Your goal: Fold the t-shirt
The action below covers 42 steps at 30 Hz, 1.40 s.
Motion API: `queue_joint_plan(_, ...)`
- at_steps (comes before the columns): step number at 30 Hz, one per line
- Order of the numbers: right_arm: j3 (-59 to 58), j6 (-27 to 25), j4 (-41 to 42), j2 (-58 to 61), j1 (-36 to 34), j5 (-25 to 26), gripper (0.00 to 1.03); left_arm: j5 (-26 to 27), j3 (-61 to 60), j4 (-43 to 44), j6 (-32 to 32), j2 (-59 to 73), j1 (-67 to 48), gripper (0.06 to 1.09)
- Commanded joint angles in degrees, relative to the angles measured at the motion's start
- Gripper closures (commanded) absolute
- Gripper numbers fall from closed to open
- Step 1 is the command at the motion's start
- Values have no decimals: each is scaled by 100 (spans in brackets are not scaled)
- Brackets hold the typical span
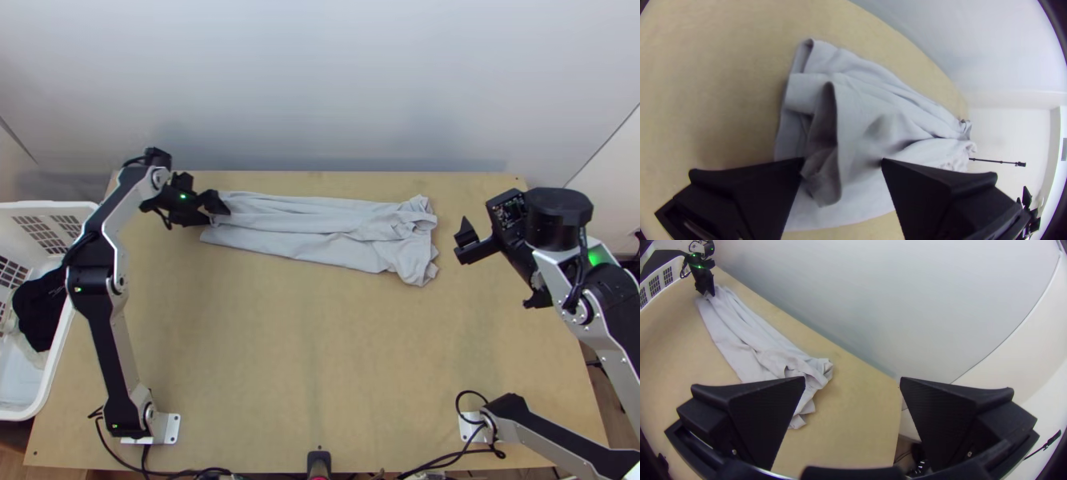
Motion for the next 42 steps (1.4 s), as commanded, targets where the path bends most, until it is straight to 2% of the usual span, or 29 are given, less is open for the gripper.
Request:
queue_joint_plan(1,-131,235,-173,-87,141,-5,4,-9,227,-119,261,411,-434,50)
queue_joint_plan(3,-131,261,-243,-131,220,4,4,-71,482,-277,411,683,-548,68)
queue_joint_plan(5,-96,261,-314,-175,238,4,4,-124,587,-303,560,754,-628,80)
queue_joint_plan(7,-78,288,-375,-201,229,4,4,-124,666,-321,674,736,-715,101)
queue_joint_plan(13,-201,376,-463,-298,229,4,5,-176,763,-444,841,455,-803,102)
queue_joint_plan(16,-289,464,-463,-315,229,4,7,-484,1044,-585,824,340,-821,102)
queue_joint_plan(21,-667,692,-393,-456,335,-5,7,-660,1712,-1068,753,200,-900,102)
queue_joint_plan(26,-957,1052,-331,-632,414,-76,4,-994,1730,-1059,762,-196,-1269,102)
queue_joint_plan(36,-1581,1175,-322,-1344,203,-163,4,-1820,1818,-1244,929,-477,-2324,102)
queue_joint_plan(42,-2108,1298,-331,-1862,1,-322,4,-2022,2002,-1103,894,-477,-2957,102)
